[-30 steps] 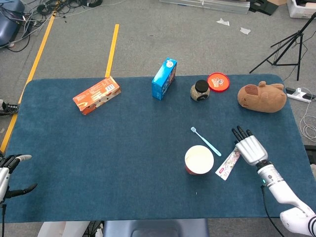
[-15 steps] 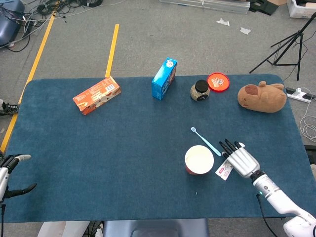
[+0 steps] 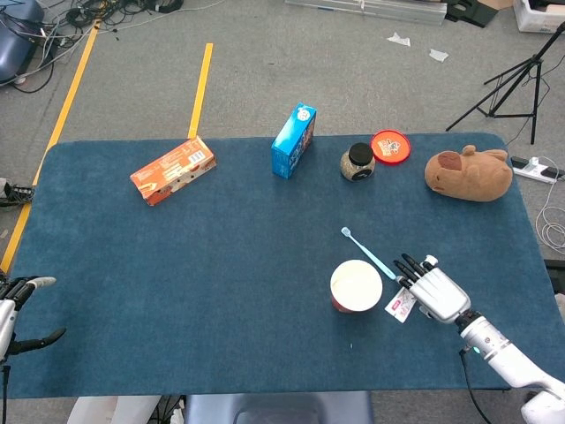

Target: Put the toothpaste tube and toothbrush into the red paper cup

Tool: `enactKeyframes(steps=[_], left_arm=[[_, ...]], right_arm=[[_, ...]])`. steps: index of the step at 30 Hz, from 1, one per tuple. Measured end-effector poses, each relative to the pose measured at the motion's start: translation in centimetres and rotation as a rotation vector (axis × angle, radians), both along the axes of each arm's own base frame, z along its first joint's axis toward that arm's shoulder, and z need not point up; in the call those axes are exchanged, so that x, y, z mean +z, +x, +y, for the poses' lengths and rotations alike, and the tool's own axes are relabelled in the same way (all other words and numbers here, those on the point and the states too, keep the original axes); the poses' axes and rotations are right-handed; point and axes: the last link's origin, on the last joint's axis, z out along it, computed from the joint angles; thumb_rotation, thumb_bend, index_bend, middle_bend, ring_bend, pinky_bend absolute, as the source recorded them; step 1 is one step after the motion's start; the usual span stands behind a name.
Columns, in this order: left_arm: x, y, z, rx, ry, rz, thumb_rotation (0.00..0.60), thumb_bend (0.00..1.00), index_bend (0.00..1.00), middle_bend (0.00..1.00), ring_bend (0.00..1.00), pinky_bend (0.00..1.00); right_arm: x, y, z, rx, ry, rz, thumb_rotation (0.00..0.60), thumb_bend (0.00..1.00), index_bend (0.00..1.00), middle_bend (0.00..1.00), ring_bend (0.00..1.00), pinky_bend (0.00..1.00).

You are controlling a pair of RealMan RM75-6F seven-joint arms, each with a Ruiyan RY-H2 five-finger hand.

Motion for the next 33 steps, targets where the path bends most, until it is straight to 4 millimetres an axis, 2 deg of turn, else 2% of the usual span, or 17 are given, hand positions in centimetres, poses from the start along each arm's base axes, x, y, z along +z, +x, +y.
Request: enactKeyframes(steps=[6,14,33], left_arm=[[0.0,0.0,0.0,0.002,-0.001,0.0,0.6,0.0,0.25,0.27,0.2,0.2],[0.0,0.0,0.0,0.002,-0.001,0.0,0.6,0.0,0.25,0.27,0.2,0.2],[0.0,0.0,0.0,0.002,-0.002,-0.001,0.6,0.0,0.25,0.27,0.2,0.2]], right_arm=[[-0.7,-0.9,0.0,-0.002,0.013,-0.012,0.6,0.11,0.34,0.13,0.0,0.37],[-1.5,-0.9,0.0,0.023,0.016,-0.018,0.6,0.11,0.4,0.13,0.0,0.37],[-2.4,-0.8,-0.2,0.052,0.017,0.015,0.6,0.12,0.43,0.13,0.0,0.37]])
